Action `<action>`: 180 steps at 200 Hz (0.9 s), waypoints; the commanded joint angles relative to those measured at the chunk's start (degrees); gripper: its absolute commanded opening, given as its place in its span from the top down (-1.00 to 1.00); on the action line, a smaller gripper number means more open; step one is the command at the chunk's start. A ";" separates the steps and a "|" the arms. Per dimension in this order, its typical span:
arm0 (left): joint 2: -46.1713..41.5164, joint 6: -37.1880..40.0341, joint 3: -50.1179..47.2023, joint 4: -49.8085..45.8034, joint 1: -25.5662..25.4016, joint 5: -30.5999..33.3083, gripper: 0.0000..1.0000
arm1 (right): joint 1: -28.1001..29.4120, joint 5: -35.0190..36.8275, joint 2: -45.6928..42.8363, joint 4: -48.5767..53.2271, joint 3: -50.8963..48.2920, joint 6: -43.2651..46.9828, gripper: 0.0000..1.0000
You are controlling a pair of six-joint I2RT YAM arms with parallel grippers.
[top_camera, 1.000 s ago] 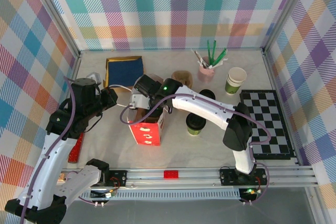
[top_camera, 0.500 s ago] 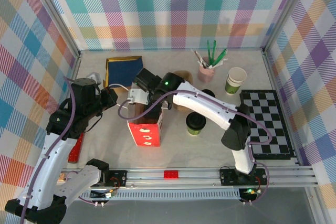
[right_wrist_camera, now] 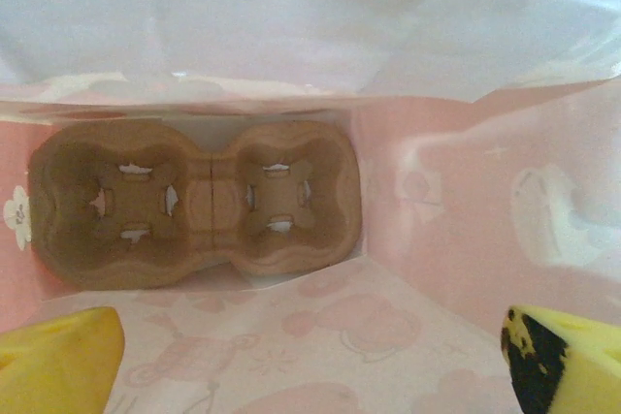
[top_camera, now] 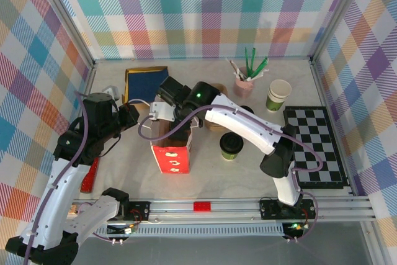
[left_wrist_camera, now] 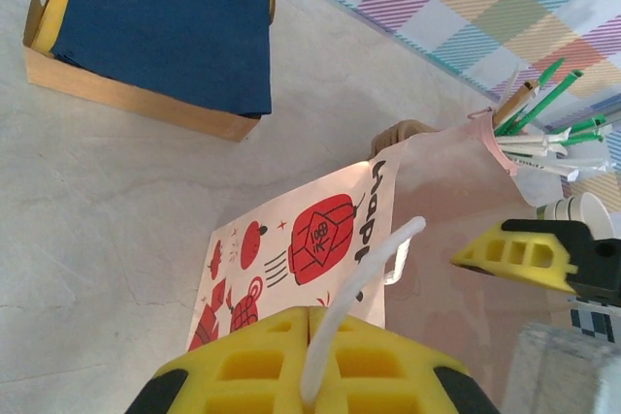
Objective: Pack the takeout coffee
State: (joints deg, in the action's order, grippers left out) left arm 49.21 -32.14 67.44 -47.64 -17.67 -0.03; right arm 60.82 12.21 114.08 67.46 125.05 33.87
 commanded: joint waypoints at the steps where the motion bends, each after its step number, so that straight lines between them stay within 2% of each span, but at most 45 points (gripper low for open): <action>1: -0.52 -0.55 1.09 1.58 0.86 -1.07 0.73 | 0.57 -0.94 -1.23 3.24 3.80 -0.37 -0.98; 26: -0.11 -0.17 1.74 1.61 0.82 -1.87 0.07 | 0.69 -2.54 -3.94 2.77 6.43 -3.11 -0.98; 36: 0.26 0.46 2.40 1.42 0.84 -2.46 -0.14 | 1.03 -2.08 -5.08 2.53 7.22 -4.09 -0.98; 43: 0.43 0.99 2.98 1.09 0.80 -2.85 -0.21 | 1.35 -1.54 -5.69 2.44 7.84 -4.85 -0.98; 77: 2.78 5.00 7.69 -2.72 0.47 -2.96 -0.38 | 1.72 7.08 -7.90 0.06 12.45 -10.87 -0.98; 96: 5.23 7.58 10.35 -5.52 -0.66 -2.66 -0.52 | 0.01 12.26 -6.80 0.65 17.40 -16.70 -0.98; 117: 8.31 9.22 10.70 -7.04 -1.83 -3.65 -0.58 | -6.56 8.60 -2.32 7.90 26.13 -26.20 -0.98; 134: 10.07 10.12 9.72 -7.43 -3.95 -2.94 -0.60 | -10.50 3.96 -0.98 10.49 25.45 -29.72 -1.00; 151: 11.61 10.84 8.45 -7.55 -5.75 -1.74 -0.61 | -12.16 -0.95 -0.73 10.11 22.08 -29.46 -0.88; 180: 13.18 10.92 6.85 -6.24 -8.02 -1.37 -0.61 | -12.60 -3.30 2.32 10.59 21.48 -26.75 -0.83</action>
State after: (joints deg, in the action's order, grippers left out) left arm 62.06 -22.87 75.22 -52.88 -24.01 -2.33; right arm 47.05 14.35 112.79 74.94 146.76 7.73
